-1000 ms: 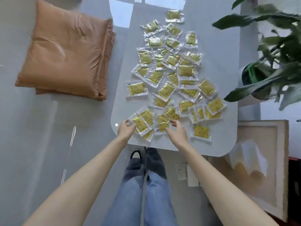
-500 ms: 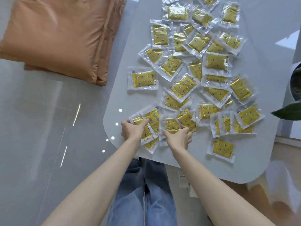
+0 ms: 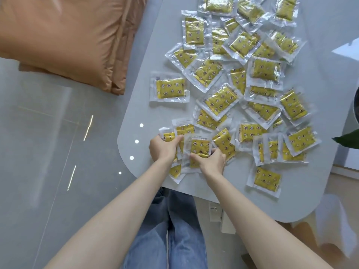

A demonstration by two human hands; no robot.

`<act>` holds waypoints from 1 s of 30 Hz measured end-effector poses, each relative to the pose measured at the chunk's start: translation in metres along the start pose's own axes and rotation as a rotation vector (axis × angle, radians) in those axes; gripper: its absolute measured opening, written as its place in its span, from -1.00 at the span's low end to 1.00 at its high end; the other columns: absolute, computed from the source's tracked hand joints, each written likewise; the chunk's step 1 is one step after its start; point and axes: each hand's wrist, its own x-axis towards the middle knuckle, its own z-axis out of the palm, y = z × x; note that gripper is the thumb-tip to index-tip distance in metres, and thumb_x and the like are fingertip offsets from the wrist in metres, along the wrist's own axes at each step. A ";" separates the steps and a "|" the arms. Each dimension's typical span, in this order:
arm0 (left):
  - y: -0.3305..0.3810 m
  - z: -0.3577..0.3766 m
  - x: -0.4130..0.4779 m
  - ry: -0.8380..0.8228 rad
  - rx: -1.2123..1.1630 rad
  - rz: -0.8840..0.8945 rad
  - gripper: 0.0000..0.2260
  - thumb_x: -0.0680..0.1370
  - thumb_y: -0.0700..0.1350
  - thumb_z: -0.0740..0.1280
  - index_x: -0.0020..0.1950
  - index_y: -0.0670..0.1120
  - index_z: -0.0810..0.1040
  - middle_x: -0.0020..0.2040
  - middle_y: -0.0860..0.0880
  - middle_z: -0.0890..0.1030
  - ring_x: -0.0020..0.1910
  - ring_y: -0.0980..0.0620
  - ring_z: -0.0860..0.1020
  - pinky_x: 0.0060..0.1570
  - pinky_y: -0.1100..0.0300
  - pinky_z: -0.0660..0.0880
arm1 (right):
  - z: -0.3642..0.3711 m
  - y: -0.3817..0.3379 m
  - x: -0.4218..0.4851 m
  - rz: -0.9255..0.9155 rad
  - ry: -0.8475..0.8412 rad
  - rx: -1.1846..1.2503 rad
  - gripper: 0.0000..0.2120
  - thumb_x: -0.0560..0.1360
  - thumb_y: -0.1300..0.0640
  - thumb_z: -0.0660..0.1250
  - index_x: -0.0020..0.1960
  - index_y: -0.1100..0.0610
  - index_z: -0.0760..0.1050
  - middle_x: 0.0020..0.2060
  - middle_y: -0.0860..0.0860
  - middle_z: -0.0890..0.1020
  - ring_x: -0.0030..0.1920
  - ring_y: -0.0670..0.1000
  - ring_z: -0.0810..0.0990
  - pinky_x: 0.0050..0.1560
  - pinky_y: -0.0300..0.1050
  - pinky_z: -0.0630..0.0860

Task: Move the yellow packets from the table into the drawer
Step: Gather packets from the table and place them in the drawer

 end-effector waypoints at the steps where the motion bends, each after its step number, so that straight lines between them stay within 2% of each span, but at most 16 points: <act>1: 0.000 0.000 -0.001 0.006 0.003 0.018 -0.60 0.30 0.09 0.55 -0.15 -0.20 0.57 -0.22 -0.09 0.63 -0.22 -0.09 0.59 -0.21 0.10 0.51 | -0.001 0.000 -0.001 -0.012 -0.001 0.008 -0.39 0.29 -0.08 0.56 0.18 0.19 0.42 0.20 0.11 0.41 0.21 0.12 0.44 0.25 0.00 0.40; 3: 0.002 -0.001 -0.004 0.006 0.001 0.033 -0.63 0.30 0.08 0.55 -0.21 -0.16 0.52 -0.26 -0.06 0.60 -0.23 -0.09 0.56 -0.16 0.08 0.52 | -0.003 0.001 -0.004 -0.036 0.000 0.022 -0.45 0.29 -0.07 0.56 0.10 0.16 0.40 0.13 0.06 0.44 0.13 0.09 0.47 0.14 -0.04 0.43; 5: 0.003 -0.002 -0.006 -0.021 -0.031 0.047 -0.69 0.31 0.05 0.56 -0.25 -0.08 0.48 -0.28 0.01 0.57 -0.22 -0.04 0.56 -0.13 0.09 0.53 | -0.007 0.001 -0.006 -0.054 0.000 0.054 -0.51 0.31 -0.04 0.56 0.03 0.14 0.38 0.01 0.02 0.49 0.01 0.05 0.49 -0.05 -0.10 0.44; 7: 0.004 -0.007 -0.007 -0.051 -0.052 0.084 -0.74 0.32 0.02 0.56 -0.20 -0.07 0.54 -0.25 0.02 0.61 -0.18 -0.04 0.61 -0.10 0.09 0.57 | -0.014 -0.001 -0.009 -0.056 -0.026 0.109 -0.58 0.34 -0.01 0.54 0.01 0.15 0.41 -0.10 -0.01 0.53 -0.10 0.01 0.50 -0.20 -0.15 0.41; 11: 0.007 -0.031 -0.011 -0.084 -0.062 0.147 -0.72 0.34 0.01 0.55 -0.08 -0.13 0.62 -0.17 -0.04 0.68 -0.13 -0.04 0.65 -0.06 0.00 0.61 | -0.030 -0.008 -0.019 -0.071 -0.113 0.243 -0.75 0.42 0.08 0.49 -0.06 0.13 0.46 -0.10 0.00 0.57 -0.06 0.02 0.53 -0.08 -0.13 0.42; 14: 0.015 -0.060 -0.019 -0.088 -0.094 0.192 -0.74 0.37 -0.02 0.53 -0.04 -0.10 0.63 -0.15 -0.01 0.68 -0.12 -0.01 0.66 -0.03 -0.01 0.61 | -0.048 -0.023 -0.035 -0.107 -0.210 0.333 -0.76 0.43 0.11 0.48 -0.03 0.14 0.46 -0.17 -0.07 0.56 -0.07 -0.04 0.53 -0.08 -0.16 0.41; 17: 0.031 -0.094 -0.030 -0.119 -0.151 0.216 -0.69 0.36 -0.05 0.54 0.03 -0.12 0.62 -0.11 -0.02 0.69 -0.10 0.01 0.67 -0.01 -0.01 0.61 | -0.070 -0.045 -0.056 -0.181 -0.295 0.370 -0.80 0.45 0.10 0.46 -0.01 0.12 0.49 -0.15 -0.08 0.58 -0.05 -0.07 0.55 -0.11 -0.20 0.45; 20: 0.051 -0.129 -0.049 -0.150 -0.195 0.261 -0.68 0.35 -0.08 0.54 0.06 -0.12 0.61 -0.09 -0.02 0.69 -0.09 0.03 0.67 -0.01 0.01 0.61 | -0.093 -0.069 -0.080 -0.247 -0.360 0.387 -0.88 0.46 0.08 0.45 -0.05 0.04 0.54 -0.05 -0.02 0.66 0.06 0.00 0.62 0.09 -0.10 0.52; 23: 0.073 -0.165 -0.070 -0.172 -0.234 0.314 -0.72 0.37 -0.12 0.53 0.04 -0.10 0.60 -0.08 -0.04 0.69 -0.08 0.02 0.67 0.00 0.03 0.61 | -0.114 -0.095 -0.106 -0.302 -0.400 0.423 -0.92 0.47 0.08 0.44 -0.05 0.02 0.58 -0.05 -0.02 0.69 0.07 0.02 0.64 0.18 -0.02 0.51; 25: 0.086 -0.189 -0.081 -0.179 -0.275 0.343 -0.75 0.38 -0.14 0.52 0.02 -0.07 0.60 -0.07 -0.06 0.69 -0.05 0.00 0.67 0.01 0.04 0.60 | -0.126 -0.114 -0.124 -0.331 -0.415 0.435 -0.95 0.49 0.08 0.41 -0.05 0.01 0.59 -0.08 -0.05 0.68 0.05 0.00 0.63 0.15 -0.06 0.49; 28: 0.106 -0.229 -0.089 -0.190 -0.333 0.391 -0.72 0.40 -0.18 0.50 0.08 -0.14 0.60 -0.03 -0.09 0.68 -0.04 -0.03 0.66 -0.07 0.14 0.59 | -0.136 -0.145 -0.152 -0.380 -0.423 0.472 -0.93 0.53 0.11 0.36 0.00 0.07 0.58 -0.14 -0.09 0.65 -0.07 -0.09 0.59 -0.08 -0.24 0.42; 30: 0.117 -0.256 -0.089 -0.184 -0.355 0.403 -0.68 0.41 -0.17 0.50 0.13 -0.18 0.59 0.00 -0.11 0.68 -0.03 -0.03 0.66 -0.08 0.14 0.59 | -0.134 -0.165 -0.168 -0.399 -0.434 0.503 -0.95 0.55 0.14 0.33 -0.03 0.05 0.57 -0.17 -0.12 0.63 -0.13 -0.18 0.56 -0.15 -0.31 0.37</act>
